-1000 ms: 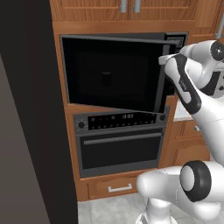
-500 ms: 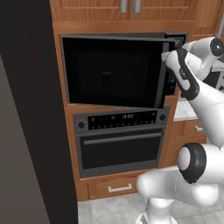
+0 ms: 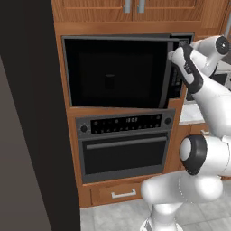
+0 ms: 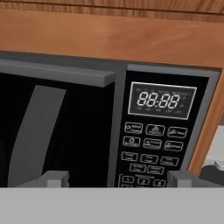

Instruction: Pick the mug from the counter and place it inside the microwave. Then close the microwave.

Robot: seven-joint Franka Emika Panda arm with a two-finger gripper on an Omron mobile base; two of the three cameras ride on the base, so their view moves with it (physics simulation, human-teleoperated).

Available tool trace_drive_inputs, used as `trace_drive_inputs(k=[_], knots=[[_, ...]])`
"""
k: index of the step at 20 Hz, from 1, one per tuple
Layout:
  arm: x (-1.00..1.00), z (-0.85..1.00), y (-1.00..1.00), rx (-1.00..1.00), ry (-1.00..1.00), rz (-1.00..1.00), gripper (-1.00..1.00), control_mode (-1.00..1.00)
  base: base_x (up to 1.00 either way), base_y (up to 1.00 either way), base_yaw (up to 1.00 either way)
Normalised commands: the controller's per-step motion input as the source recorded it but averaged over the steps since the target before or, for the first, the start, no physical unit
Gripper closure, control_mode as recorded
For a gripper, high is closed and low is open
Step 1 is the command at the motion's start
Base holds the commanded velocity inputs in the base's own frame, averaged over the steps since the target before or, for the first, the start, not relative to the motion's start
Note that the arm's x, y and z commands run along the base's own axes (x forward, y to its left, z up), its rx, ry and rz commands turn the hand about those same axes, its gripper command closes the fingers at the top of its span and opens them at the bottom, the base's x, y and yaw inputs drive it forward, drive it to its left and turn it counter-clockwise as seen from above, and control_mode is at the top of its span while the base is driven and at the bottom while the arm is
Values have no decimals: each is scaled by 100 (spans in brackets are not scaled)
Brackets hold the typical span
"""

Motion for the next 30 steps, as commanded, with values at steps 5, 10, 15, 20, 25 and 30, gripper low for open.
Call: trace_drive_inputs(k=[5,10,15,20,25,30], knots=[[41,0,12,0,0,-6,-100,-100,0,0,0],[52,0,18,0,-1,-6,-100,-100,0,0,0],[36,-1,14,0,-9,-2,-100,-100,0,0,0],[36,-5,4,1,-13,0,-100,-100,0,0,0],[43,0,2,0,-11,0,-100,-100,0,0,0],[43,0,0,0,-6,0,-100,-100,0,0,0]])
